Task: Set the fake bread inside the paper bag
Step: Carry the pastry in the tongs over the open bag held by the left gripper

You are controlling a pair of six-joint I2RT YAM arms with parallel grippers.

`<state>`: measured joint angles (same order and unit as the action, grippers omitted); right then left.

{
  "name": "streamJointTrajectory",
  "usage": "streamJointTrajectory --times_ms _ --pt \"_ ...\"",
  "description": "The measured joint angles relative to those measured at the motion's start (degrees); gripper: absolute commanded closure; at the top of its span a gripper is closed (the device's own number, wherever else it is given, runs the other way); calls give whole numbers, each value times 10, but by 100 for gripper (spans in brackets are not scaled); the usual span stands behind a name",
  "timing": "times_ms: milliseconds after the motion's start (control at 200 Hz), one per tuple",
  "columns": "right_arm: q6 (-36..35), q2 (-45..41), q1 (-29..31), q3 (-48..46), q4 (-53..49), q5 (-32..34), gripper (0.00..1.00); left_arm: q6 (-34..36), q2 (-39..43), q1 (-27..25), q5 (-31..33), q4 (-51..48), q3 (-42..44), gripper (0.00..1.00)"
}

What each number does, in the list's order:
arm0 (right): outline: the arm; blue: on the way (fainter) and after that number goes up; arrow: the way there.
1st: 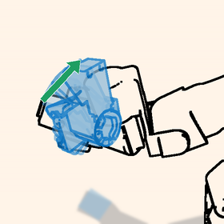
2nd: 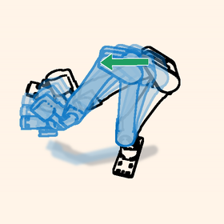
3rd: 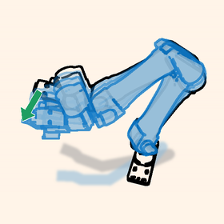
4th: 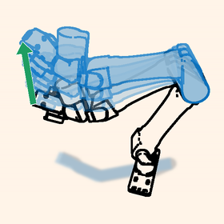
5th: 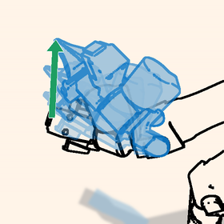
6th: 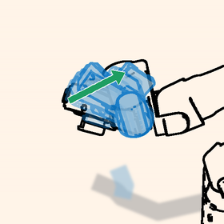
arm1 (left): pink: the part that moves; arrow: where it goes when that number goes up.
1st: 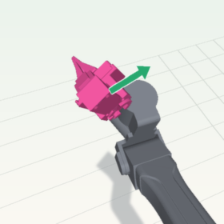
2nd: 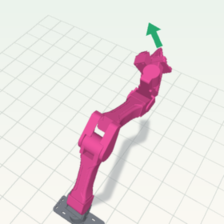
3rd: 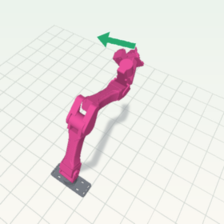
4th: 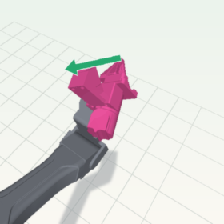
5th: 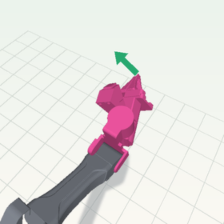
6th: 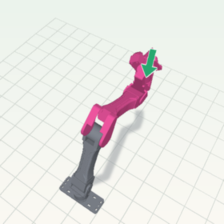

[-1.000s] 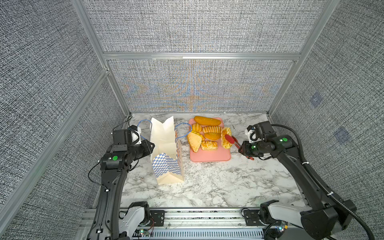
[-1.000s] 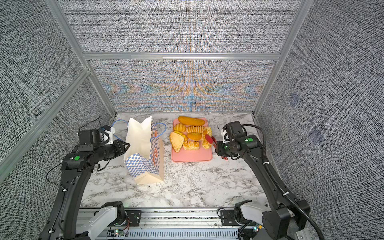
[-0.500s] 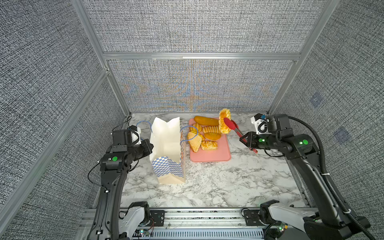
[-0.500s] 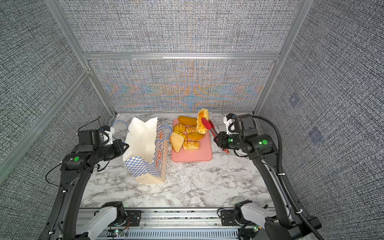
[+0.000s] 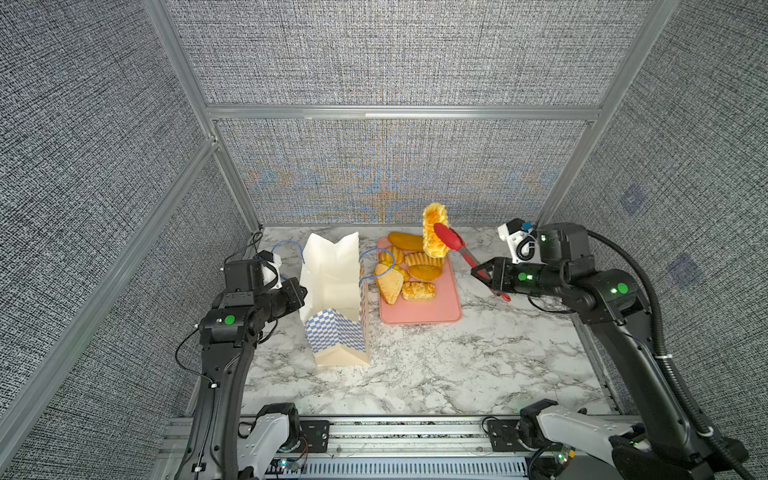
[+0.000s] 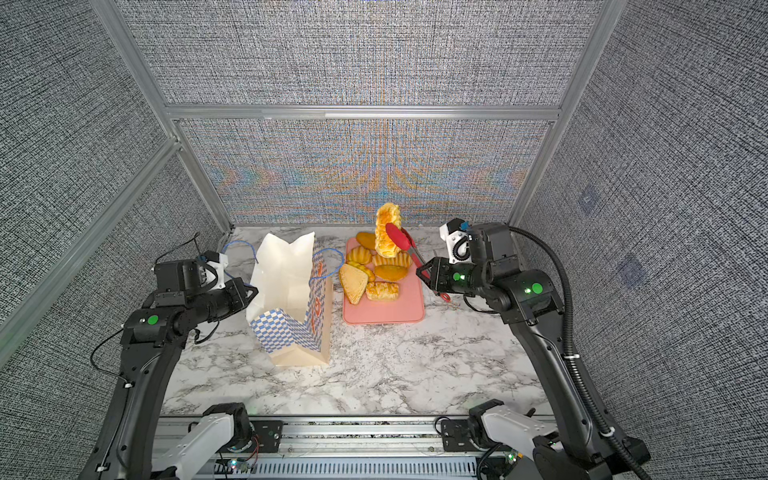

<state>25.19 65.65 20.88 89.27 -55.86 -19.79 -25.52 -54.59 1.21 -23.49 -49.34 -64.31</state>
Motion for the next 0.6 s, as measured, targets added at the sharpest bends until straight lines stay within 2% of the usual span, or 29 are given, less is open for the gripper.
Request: streamJointTrajectory --times_ms 305,600 --pt "20 17 68 35 29 -15 72 0 5 0 5 2 2 100" --pt "24 59 158 80 42 2 72 0 7 0 9 7 7 100"
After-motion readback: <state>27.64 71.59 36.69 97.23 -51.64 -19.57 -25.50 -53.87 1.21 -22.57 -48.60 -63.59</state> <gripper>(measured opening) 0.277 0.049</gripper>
